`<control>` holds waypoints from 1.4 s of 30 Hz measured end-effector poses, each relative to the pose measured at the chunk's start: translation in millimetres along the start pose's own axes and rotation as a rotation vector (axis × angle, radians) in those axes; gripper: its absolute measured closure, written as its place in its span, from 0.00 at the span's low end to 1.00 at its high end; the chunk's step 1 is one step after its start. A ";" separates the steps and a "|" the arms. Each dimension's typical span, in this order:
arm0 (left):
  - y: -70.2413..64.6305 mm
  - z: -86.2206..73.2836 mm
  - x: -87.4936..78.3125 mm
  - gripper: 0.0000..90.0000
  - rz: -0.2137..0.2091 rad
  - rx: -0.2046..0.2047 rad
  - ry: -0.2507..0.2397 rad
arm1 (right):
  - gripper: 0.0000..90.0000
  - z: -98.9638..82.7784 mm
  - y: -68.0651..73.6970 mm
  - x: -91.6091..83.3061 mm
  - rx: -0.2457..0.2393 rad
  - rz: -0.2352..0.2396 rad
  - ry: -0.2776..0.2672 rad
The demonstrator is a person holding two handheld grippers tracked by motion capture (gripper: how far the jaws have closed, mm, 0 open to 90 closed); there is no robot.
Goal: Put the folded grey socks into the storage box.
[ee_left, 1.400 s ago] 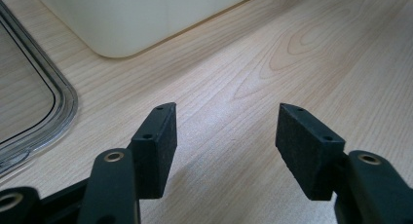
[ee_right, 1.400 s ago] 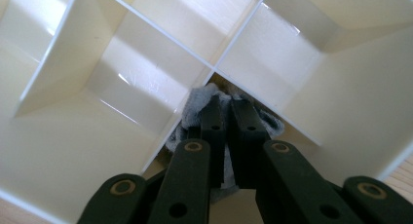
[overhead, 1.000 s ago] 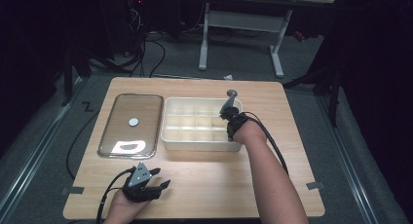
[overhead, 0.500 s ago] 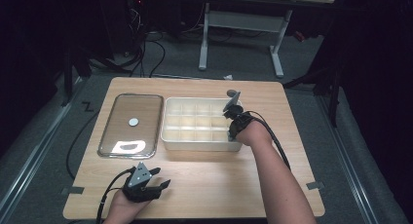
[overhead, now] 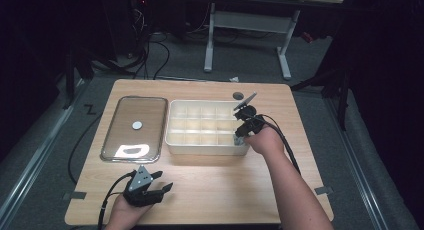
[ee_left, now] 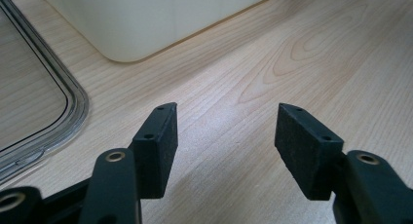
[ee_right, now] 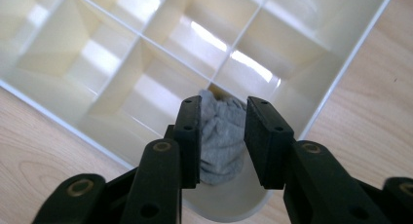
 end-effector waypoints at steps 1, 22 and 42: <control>0.1 0.2 0.1 0.46 0.001 0.003 0.006 | 0.74 -0.9 1.7 -1.8 -0.002 0.000 -0.017; -0.2 -0.1 -6.4 0.44 0.015 -0.035 -0.018 | 0.51 -66.3 15.1 -37.6 0.009 -0.012 -0.317; 0.8 -1.7 -5.8 0.42 0.055 -0.058 -0.030 | 0.40 -180.8 68.6 15.8 0.110 0.018 -0.657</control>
Point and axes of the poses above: each handheld gripper's, and its own axes: x roughly forward along the jaws, z roughly out of its top, y roughly to its left, the point moved 3 cm from there along x, roughly forward along the jaws, and after that the axes turned 1 degree about -x, right-handed, at the moved point
